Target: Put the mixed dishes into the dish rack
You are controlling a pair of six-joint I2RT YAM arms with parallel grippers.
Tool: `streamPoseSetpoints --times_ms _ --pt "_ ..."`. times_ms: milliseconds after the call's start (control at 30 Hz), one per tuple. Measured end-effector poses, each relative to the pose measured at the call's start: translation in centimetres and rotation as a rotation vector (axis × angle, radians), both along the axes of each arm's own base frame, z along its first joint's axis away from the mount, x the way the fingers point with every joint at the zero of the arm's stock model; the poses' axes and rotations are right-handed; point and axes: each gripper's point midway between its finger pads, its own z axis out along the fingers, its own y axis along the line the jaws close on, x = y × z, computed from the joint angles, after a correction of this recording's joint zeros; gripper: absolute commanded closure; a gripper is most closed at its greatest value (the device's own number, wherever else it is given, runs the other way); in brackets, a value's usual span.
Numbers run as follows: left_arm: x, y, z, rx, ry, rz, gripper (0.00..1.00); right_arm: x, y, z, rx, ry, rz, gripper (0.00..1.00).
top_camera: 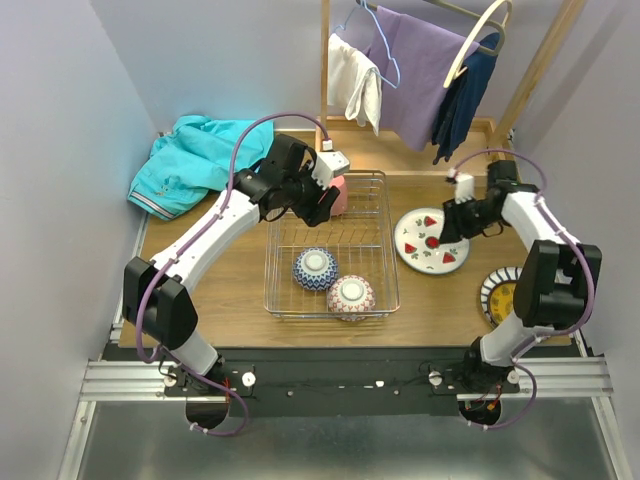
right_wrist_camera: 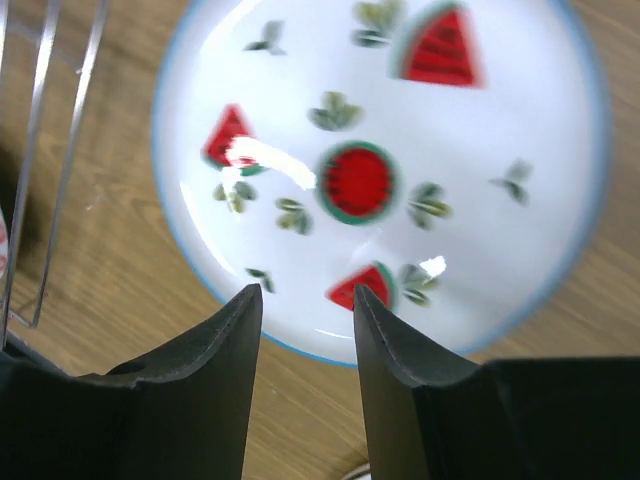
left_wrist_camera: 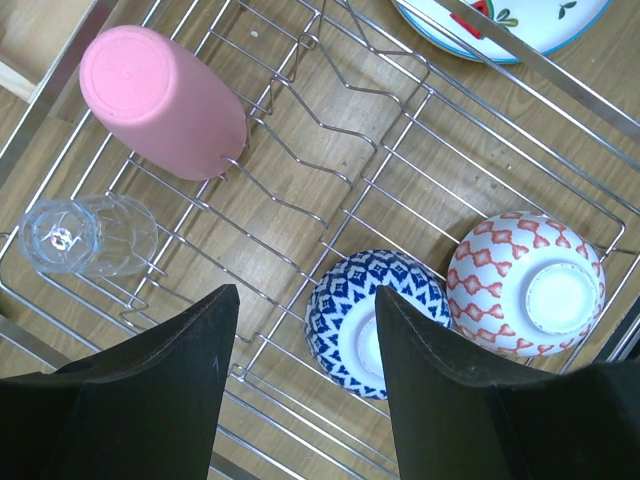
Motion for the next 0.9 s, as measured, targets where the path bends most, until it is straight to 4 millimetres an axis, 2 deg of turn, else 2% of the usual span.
streamPoseSetpoints --times_ms 167,233,600,733,900 --pt "-0.1 0.2 -0.6 0.011 0.011 0.009 0.34 2.3 -5.6 -0.2 0.089 0.010 -0.216 0.50" --pt "-0.1 0.3 -0.6 0.012 0.010 0.010 0.34 2.9 -6.8 -0.7 0.111 0.018 -0.253 0.50" --pt "0.0 0.5 -0.7 0.023 0.007 0.020 0.34 5.6 -8.6 -3.0 0.186 0.059 -0.296 0.50" --pt "-0.1 0.8 -0.9 0.037 0.010 0.025 0.34 5.8 -9.6 -3.9 0.192 0.074 -0.320 0.49" --pt "-0.1 1.1 -1.1 0.053 0.010 0.029 0.34 5.9 -9.9 -5.4 0.206 0.111 -0.307 0.50"
